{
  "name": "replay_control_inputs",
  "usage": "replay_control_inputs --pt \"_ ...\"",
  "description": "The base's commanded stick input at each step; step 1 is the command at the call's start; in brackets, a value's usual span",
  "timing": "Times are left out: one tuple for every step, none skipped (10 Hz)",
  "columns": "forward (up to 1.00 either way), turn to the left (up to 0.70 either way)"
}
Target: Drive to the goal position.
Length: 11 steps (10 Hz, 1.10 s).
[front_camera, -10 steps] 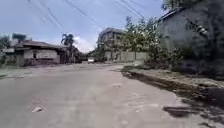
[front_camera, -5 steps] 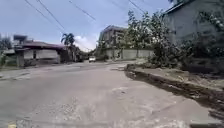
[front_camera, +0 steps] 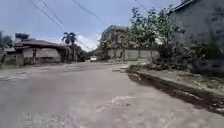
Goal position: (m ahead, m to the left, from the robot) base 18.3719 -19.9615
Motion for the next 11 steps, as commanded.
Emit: replay_control_inputs --pt "1.00 0.00" --pt "1.00 0.00" --pt "1.00 0.00" --pt "1.00 0.00" --pt "1.00 0.00" --pt "1.00 0.00" --pt "1.00 0.00" --pt "1.00 0.00" --pt "1.00 0.00" --pt "1.00 0.00" --pt "1.00 0.00"
